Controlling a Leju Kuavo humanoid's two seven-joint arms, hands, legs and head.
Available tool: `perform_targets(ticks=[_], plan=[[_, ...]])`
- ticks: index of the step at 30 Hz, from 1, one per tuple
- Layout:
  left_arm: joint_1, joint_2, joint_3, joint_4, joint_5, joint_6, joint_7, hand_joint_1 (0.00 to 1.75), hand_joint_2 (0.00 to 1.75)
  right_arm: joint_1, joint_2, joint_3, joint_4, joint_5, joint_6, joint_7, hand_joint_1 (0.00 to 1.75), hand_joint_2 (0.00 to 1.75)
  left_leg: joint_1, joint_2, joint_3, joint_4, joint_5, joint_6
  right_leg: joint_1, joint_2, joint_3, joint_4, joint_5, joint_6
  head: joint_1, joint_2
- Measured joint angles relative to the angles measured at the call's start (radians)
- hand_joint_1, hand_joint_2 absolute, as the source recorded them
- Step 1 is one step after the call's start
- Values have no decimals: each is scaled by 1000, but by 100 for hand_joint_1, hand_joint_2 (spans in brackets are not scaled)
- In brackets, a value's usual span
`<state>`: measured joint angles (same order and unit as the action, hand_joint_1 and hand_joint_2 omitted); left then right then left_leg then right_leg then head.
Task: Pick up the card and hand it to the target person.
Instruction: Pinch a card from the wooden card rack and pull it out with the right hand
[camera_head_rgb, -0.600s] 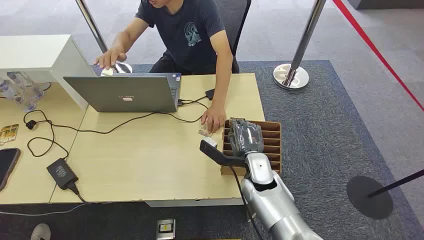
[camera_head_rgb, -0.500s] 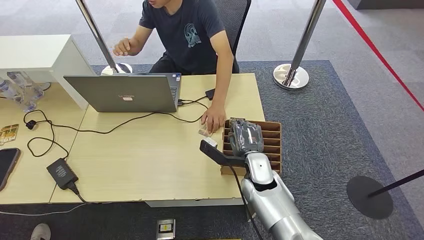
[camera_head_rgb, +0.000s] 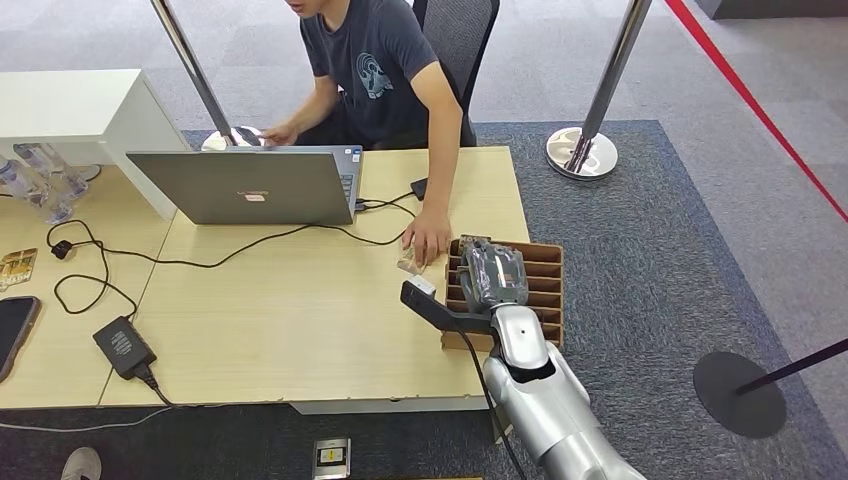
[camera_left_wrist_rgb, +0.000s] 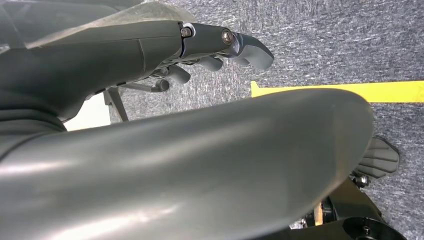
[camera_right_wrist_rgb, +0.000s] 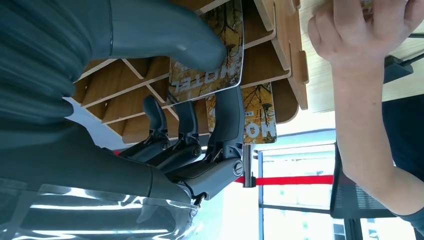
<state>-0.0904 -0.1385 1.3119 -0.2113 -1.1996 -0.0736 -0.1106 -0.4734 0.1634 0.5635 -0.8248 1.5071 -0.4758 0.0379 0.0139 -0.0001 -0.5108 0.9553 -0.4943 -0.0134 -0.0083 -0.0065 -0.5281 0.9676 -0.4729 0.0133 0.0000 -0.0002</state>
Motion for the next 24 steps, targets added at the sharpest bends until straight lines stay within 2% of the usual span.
perform_targets(ticks=[9,14,24], plan=[[0,0,0,0,3,0,0,0,0,1,0,-4,0,-8,0,-17,138,175,0,0,0,0,0,0,0,0,0,0,0,0,0,0],[0,0,0,0,3,0,0,0,0,3,2,-6,0,-9,-1,-19,153,175,0,0,0,0,0,0,0,0,0,0,0,0,0,0],[0,0,0,0,3,0,0,0,0,4,1,-6,0,-9,-3,-20,166,175,0,0,1,0,0,0,0,0,0,0,0,0,0,0]])
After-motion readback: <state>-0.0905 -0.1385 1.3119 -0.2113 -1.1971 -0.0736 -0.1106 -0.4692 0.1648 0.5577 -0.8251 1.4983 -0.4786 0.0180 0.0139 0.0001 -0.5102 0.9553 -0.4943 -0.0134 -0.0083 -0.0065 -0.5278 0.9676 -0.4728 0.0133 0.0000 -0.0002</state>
